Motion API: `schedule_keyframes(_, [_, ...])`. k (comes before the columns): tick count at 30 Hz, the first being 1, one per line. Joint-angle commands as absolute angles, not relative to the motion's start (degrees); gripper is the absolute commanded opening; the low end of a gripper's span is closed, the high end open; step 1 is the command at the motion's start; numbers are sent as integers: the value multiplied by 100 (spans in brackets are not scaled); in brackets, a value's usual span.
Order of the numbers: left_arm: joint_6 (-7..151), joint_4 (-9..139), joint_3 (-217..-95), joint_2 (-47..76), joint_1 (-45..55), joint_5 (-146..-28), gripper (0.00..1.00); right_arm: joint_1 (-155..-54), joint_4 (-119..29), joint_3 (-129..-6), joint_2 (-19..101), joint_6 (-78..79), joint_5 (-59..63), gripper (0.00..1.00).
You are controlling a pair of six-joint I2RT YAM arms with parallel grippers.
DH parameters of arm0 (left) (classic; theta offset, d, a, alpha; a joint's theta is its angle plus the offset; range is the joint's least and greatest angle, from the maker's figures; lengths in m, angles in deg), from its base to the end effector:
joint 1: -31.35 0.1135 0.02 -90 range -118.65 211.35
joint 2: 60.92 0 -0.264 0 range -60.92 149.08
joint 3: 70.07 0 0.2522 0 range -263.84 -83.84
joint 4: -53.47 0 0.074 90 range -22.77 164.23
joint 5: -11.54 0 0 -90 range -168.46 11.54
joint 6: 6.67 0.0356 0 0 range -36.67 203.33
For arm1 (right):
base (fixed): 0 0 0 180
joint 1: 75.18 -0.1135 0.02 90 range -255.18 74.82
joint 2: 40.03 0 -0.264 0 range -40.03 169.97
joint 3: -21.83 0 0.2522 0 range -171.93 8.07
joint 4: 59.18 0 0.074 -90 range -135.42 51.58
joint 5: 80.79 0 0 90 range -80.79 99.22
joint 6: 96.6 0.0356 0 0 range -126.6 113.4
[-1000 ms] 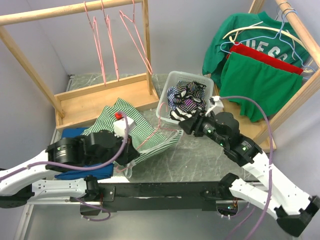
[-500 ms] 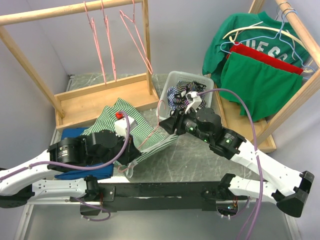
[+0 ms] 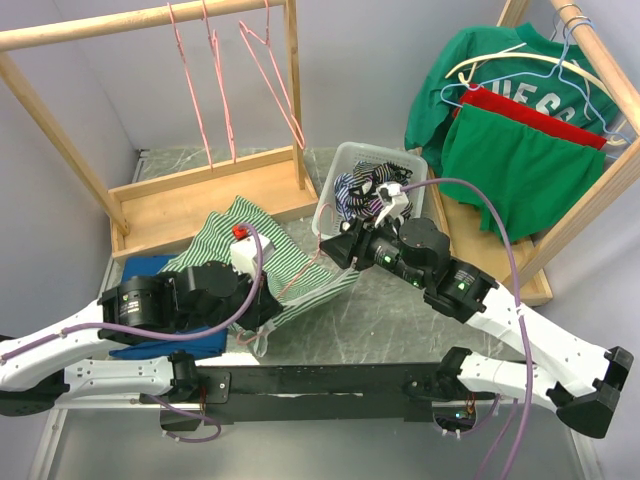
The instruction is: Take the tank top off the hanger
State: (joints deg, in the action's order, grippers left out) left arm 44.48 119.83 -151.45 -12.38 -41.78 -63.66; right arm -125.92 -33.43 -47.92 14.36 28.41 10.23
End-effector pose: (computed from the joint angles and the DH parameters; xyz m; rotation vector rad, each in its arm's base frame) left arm 0.0515 -0.1385 0.3882 0.5145 2.2021 -0.8405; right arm 0.1380 0.1678 0.3752 -0.2434 1.8636 1.0533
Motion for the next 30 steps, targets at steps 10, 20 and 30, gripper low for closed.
schedule_keyframes(10, [4484,11522,-15151,-1222,-4213,-6607,1,-12642,-3628,-5301,2008,2443,684,52])
schedule_keyframes(20, [4510,11513,-15090,-1249,-4213,-6677,1,-12660,-3716,-5214,1903,2425,544,18])
schedule_keyframes(30, [4431,11610,-15142,-1267,-4213,-6441,3,-12668,-3681,-5328,1947,2425,508,0])
